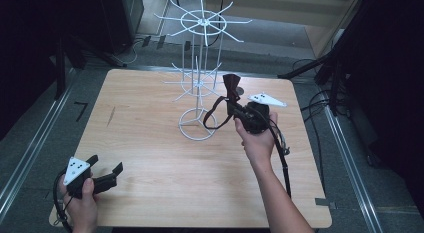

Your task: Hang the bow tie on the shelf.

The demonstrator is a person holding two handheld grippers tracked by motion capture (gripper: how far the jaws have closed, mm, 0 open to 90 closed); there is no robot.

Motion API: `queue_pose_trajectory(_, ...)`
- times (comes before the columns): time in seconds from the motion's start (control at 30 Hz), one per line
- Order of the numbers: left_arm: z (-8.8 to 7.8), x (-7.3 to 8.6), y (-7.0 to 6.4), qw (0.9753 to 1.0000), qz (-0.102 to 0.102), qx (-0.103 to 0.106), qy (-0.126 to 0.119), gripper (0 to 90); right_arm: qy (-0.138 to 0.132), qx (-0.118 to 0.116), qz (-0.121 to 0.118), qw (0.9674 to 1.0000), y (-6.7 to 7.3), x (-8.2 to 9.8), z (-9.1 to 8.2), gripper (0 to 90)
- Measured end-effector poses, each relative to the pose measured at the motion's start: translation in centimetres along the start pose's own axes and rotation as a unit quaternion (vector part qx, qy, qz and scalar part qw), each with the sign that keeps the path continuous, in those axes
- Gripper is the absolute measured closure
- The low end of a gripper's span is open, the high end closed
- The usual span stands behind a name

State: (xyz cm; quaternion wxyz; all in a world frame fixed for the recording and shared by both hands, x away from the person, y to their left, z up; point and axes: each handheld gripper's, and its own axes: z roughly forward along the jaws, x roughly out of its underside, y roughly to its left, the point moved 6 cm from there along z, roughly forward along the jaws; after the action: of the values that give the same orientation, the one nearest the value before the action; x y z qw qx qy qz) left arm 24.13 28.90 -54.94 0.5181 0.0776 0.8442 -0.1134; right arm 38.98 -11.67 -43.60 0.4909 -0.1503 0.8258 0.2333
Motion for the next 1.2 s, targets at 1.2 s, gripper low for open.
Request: queue_pose_trajectory(1.2,0.0,0.0,0.0,1.0,-0.003,0.001,-0.001,7.5,0.082,0.024,0.024,0.9961,-0.6,7.1,5.2,80.1)
